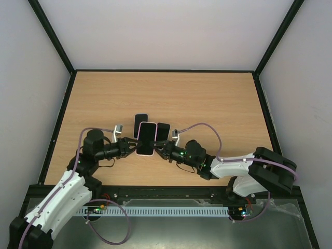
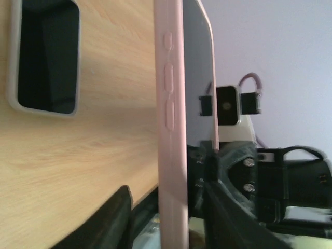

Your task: Put the phone into the phone case

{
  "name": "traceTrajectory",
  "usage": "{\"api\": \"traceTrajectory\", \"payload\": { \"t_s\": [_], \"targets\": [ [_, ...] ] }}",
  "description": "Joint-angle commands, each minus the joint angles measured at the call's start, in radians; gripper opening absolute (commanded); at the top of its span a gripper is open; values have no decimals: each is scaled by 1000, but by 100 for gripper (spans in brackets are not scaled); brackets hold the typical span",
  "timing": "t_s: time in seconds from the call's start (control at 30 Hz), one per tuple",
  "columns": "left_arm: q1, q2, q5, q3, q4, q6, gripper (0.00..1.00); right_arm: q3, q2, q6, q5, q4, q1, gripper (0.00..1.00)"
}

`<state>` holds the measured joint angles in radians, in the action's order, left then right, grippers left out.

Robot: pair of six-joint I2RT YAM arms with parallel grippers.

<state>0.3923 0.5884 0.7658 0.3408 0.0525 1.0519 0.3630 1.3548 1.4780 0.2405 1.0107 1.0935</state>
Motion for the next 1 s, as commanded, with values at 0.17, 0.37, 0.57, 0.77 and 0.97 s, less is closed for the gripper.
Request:
{"api": "traceTrajectory", "payload": {
  "t_s": [0.17,0.37,0.57,0.77,0.97],
  "targets": [
    [-6,17,-116,44,123,-96,71,-1,-182,-220,-9,-321,-14,2],
    [-6,23,-206,131,260,-186,100,66,-380,-421,-144,-820,-55,2],
    [-6,25,-252,181,325,-226,100,54,-455,-479,-153,-1007,-148,3],
    [-6,7,-274,219,376,-256,100,22,-406,-514,-68,-1031,-265,3],
    [-6,-23,-288,232,402,-259,100,4,-347,-538,13,-980,-335,4]
  ]
}}
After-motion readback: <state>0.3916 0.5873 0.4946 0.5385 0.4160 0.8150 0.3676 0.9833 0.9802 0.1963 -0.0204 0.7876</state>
